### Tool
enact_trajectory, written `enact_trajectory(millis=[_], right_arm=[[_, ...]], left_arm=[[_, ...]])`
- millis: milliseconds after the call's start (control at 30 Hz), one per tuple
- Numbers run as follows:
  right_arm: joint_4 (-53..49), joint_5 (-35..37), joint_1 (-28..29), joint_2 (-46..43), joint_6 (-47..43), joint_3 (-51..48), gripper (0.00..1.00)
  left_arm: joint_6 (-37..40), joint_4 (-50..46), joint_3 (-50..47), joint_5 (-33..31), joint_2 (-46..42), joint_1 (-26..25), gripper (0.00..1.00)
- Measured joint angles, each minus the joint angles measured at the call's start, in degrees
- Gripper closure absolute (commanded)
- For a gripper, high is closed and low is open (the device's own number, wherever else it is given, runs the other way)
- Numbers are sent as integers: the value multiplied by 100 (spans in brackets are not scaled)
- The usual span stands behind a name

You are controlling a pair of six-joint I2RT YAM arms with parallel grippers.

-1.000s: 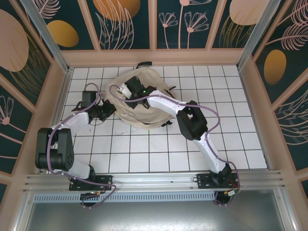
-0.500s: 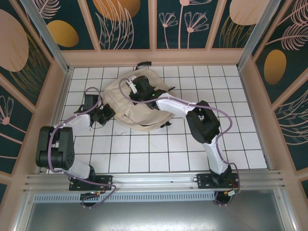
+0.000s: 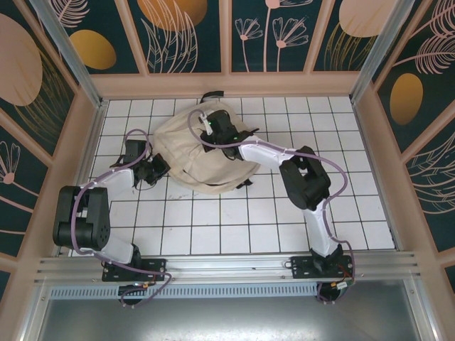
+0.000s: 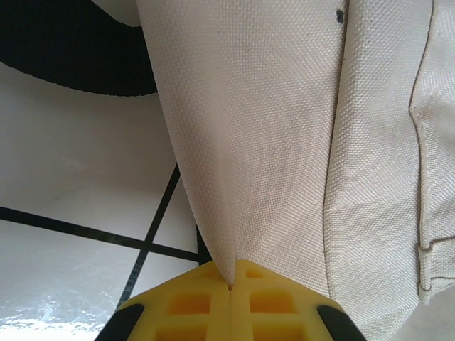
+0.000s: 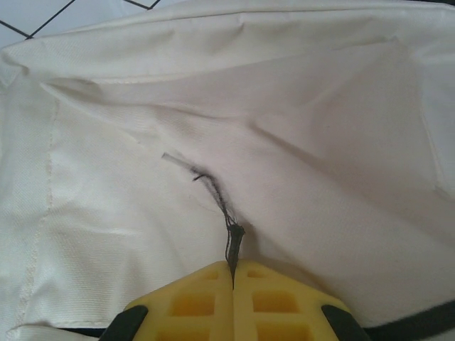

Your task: Pack books, pencil case, and school supplies into a backpack

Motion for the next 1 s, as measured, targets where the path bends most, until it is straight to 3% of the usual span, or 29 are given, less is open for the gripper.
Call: enact_trajectory(millis=[333, 733, 1000], right_arm=[[332, 820, -461, -280, 96, -446, 100], [151, 678, -1147, -61, 778, -138, 100], [-527, 761, -1261, 330, 1357, 431, 100]], left_arm=[[-63, -234, 7, -540, 7, 0, 100], [-105, -280, 118, -599, 79, -11, 100], [-42, -313, 474, -546, 332, -26, 100]])
